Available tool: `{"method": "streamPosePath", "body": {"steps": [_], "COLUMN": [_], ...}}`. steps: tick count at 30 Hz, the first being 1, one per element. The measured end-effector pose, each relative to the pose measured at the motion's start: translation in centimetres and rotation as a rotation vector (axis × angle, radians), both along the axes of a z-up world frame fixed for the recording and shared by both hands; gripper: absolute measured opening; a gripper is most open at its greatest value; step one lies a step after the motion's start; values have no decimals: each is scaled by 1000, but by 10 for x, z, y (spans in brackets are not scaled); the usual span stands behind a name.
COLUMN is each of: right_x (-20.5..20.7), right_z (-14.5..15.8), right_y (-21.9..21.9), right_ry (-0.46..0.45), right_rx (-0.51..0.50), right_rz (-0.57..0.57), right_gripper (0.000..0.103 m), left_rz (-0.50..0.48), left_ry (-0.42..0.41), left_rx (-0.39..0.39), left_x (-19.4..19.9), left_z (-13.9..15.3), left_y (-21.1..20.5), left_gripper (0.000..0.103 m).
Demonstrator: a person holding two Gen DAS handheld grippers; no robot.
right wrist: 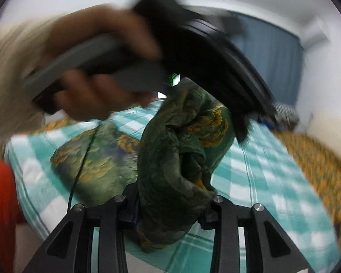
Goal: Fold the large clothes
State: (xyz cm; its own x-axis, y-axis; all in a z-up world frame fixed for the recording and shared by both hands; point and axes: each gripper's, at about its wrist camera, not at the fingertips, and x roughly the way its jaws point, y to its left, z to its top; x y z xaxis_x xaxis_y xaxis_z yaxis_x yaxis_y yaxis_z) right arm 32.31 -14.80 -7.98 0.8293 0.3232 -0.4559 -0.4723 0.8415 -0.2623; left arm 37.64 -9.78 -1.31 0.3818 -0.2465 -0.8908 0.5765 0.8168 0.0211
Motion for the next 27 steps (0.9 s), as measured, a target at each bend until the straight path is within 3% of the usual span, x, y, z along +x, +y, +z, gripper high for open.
{"method": "streamPosePath", "body": {"steps": [1, 2, 3, 5, 6, 9, 15, 21, 27], "right_x": [-1, 0, 0, 7, 9, -3, -11, 40, 91], "right_z": [-2, -4, -5, -5, -4, 11, 22, 9, 3], "right_y": [4, 5, 4, 1, -2, -10, -34, -75, -39], "right_ry": [4, 8, 7, 20, 29, 63, 154, 335, 451], "right_rx": [-8, -11, -16, -29, -17, 85, 250, 398, 355], "right_rz": [12, 15, 13, -3, -9, 28, 63, -98, 8], "right_gripper": [37, 37, 37, 38, 47, 58, 60, 60, 43], "left_rz": [9, 22, 29, 57, 70, 109, 178, 240, 319], "left_ry": [-13, -18, 10, 46, 46, 60, 80, 122, 146], "left_rx": [36, 54, 31, -33, -51, -106, -187, -288, -390], "left_x": [-1, -1, 2, 10, 12, 25, 36, 40, 43], "left_z": [-4, -8, -11, -10, -8, -3, 0, -24, -50], "left_y": [-1, 2, 7, 20, 28, 56, 126, 196, 252], "left_gripper": [88, 58, 45, 35, 33, 31, 32, 33, 34]}}
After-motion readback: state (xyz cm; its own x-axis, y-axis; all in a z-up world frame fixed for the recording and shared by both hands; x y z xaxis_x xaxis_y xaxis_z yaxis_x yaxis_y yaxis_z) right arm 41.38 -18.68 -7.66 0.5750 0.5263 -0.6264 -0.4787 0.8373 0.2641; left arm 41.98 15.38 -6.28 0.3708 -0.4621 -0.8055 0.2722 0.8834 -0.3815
